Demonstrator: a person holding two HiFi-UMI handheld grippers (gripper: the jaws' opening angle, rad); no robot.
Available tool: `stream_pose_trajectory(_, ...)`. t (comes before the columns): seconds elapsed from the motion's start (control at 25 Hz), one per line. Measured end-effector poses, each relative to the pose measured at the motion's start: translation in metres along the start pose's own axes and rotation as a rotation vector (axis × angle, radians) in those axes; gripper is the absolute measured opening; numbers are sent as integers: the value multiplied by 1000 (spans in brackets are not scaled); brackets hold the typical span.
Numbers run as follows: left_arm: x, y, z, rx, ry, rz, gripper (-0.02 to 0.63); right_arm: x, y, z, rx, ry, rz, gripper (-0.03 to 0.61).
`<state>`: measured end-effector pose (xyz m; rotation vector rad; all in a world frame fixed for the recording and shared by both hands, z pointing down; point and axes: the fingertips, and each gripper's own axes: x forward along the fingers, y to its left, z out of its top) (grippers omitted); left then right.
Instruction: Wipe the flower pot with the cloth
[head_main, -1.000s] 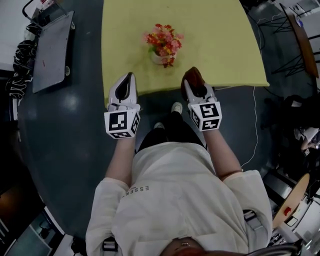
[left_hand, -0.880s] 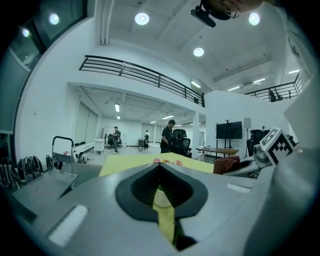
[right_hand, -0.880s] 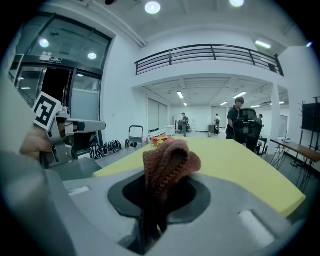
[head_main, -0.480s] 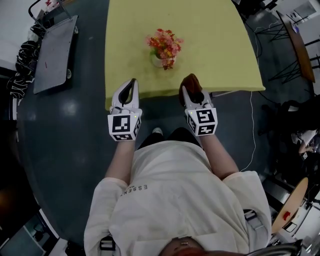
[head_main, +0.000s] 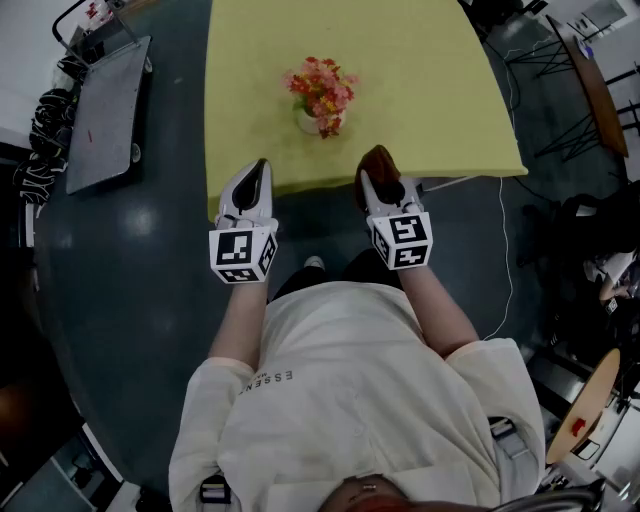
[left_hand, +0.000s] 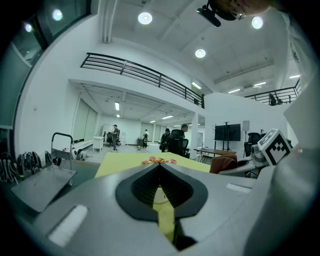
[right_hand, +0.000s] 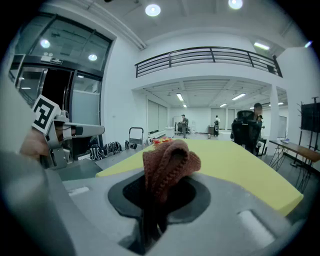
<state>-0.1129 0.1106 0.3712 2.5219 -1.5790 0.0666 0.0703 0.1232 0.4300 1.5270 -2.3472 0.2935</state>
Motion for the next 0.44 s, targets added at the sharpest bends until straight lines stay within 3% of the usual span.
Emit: stream_pose_trajectory(0.44, -2, -5, -5, 15, 8, 3, 12, 0, 0, 4, 10, -10, -7, 58)
